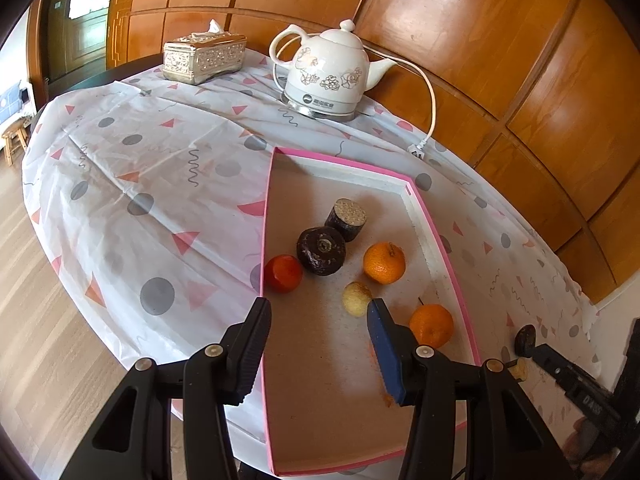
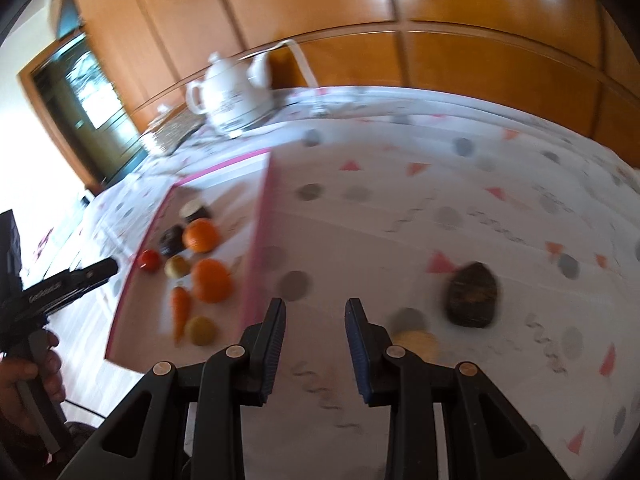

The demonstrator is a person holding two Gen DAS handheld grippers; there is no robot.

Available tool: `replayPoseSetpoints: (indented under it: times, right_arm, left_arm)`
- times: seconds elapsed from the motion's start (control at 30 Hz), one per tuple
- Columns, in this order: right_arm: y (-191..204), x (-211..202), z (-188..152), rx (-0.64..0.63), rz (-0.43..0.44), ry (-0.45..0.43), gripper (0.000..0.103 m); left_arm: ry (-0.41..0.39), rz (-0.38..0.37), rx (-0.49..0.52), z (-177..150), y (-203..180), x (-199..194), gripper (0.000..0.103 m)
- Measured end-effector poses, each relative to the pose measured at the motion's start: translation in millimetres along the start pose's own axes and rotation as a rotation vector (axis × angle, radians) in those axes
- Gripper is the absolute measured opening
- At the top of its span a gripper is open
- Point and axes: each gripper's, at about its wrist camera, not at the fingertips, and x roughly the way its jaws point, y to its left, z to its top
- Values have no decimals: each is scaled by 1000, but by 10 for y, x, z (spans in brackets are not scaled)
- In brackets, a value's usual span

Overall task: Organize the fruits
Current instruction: 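Withdraw the open right tool from the tray, then reach the left tool to the beige round slice and close on it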

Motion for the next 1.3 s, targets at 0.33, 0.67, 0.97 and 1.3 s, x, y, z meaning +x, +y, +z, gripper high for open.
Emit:
replayPoseSetpoints:
  times: [0.33, 0.67, 0.97, 1.3]
  right_arm:
    - [-830, -323, -102, 206, -194, -78, 31]
    - [-1640, -415, -469, 428, -393, -47, 31]
    - [-2072, -485, -694, 550, -522, -70, 31]
    - [-2359, -554, -767, 606, -654, -128, 34]
  left_arm:
    - [5, -10, 44, 3, -149, 12, 51]
    - [16, -27, 101, 0, -354, 40, 51]
    - [45, -66, 186, -28, -651, 96, 51]
    - [107, -174, 368, -150, -1238, 210, 51]
